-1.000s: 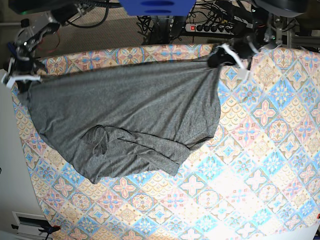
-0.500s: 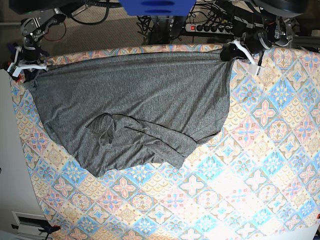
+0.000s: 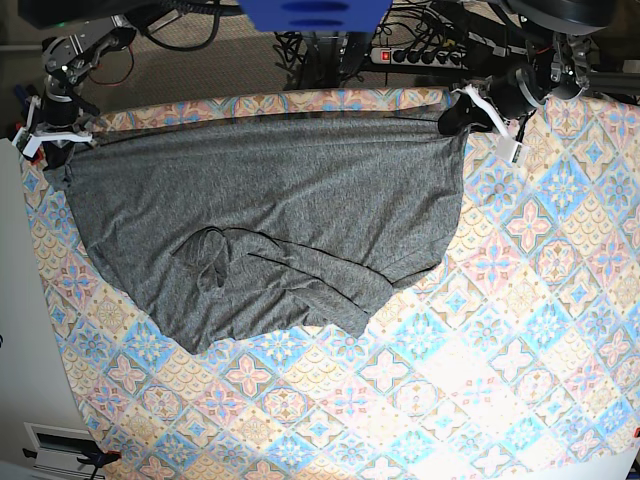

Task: Layout the t-shirt on the table in an organized manner, then fold the t-shirt properly
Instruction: 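Drag the held shirt edge across the cloth with both grippers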

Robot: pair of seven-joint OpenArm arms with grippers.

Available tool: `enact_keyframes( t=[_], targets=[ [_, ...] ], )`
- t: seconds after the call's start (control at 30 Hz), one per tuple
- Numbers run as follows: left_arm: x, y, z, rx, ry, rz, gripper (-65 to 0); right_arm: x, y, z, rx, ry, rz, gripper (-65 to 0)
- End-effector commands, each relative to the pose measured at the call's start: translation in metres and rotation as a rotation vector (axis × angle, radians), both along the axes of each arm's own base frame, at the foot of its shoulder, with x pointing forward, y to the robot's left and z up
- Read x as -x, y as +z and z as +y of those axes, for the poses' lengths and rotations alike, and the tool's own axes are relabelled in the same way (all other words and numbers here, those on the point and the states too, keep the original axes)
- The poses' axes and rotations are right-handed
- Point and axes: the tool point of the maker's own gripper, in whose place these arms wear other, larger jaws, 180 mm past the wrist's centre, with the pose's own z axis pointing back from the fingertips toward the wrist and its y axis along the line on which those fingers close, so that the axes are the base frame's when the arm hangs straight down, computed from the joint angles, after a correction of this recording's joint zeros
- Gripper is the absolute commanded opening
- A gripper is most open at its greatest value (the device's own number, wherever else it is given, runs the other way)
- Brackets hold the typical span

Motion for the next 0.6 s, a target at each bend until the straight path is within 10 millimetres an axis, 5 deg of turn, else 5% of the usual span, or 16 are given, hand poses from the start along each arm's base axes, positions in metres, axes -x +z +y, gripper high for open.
enact_keyframes(
  t=[0.0,0.57],
  targets=[
    [-0.006,0.008,0.004,0.0,0.007,-0.032,-65.0,-0.007,0.021,-0.01,0.051,0.0,-0.051,-65.0],
    [-0.05,0.016,0.01,-0.041,0.037,0.004,-65.0,-0.03,0.014,0.013,0.028,0.088,-0.047,-65.0]
  ],
)
